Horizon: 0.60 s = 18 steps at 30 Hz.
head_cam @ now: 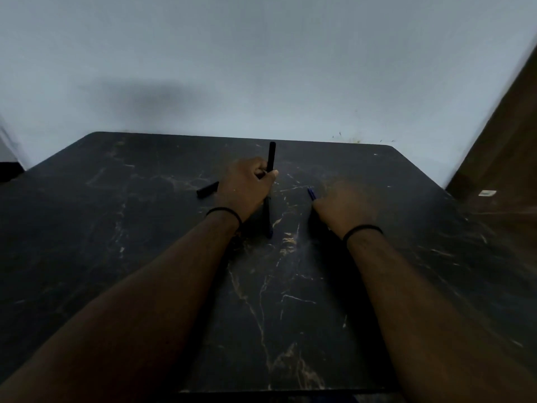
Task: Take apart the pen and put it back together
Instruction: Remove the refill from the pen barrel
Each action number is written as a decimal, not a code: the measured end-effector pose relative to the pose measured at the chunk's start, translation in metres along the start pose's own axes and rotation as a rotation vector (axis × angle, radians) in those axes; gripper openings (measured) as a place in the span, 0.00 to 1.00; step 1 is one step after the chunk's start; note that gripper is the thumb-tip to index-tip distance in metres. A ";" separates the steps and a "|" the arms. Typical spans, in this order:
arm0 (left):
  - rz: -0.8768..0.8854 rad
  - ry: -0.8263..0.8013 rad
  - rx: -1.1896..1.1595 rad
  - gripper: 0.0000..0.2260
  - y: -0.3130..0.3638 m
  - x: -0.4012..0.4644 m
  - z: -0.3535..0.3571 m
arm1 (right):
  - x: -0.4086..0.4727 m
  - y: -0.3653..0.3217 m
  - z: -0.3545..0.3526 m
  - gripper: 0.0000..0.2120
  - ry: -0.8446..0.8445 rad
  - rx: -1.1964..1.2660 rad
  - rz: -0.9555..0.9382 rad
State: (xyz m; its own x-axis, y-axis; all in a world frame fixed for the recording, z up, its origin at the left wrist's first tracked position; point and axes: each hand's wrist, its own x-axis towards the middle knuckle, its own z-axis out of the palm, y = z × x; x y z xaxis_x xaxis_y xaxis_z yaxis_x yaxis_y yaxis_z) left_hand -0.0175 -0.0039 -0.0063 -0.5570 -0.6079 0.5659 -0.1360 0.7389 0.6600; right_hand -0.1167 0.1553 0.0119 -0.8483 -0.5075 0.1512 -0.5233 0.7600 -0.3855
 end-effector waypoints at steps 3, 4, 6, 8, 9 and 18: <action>0.000 -0.008 0.008 0.06 0.000 -0.001 0.000 | 0.001 0.001 0.004 0.13 -0.008 0.018 0.003; 0.000 -0.005 0.008 0.06 0.000 -0.002 0.000 | 0.001 0.001 0.006 0.15 0.000 0.029 0.003; -0.006 -0.004 0.006 0.07 0.000 -0.002 0.000 | 0.003 0.002 0.006 0.20 0.051 0.050 -0.012; -0.014 -0.010 0.009 0.08 0.000 -0.002 0.000 | 0.003 0.003 0.004 0.19 0.131 0.108 -0.048; -0.016 -0.014 0.012 0.08 0.001 -0.002 0.000 | 0.003 0.002 0.003 0.17 0.173 0.145 -0.071; 0.020 0.018 0.105 0.08 0.001 0.000 -0.003 | -0.016 -0.019 0.001 0.15 0.355 0.675 -0.439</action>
State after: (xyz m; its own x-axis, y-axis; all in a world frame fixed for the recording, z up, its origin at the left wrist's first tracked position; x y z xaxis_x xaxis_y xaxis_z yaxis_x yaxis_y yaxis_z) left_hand -0.0156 -0.0039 -0.0037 -0.5454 -0.5969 0.5884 -0.2101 0.7769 0.5935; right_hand -0.0934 0.1485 0.0156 -0.6159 -0.4559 0.6426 -0.7435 0.0665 -0.6654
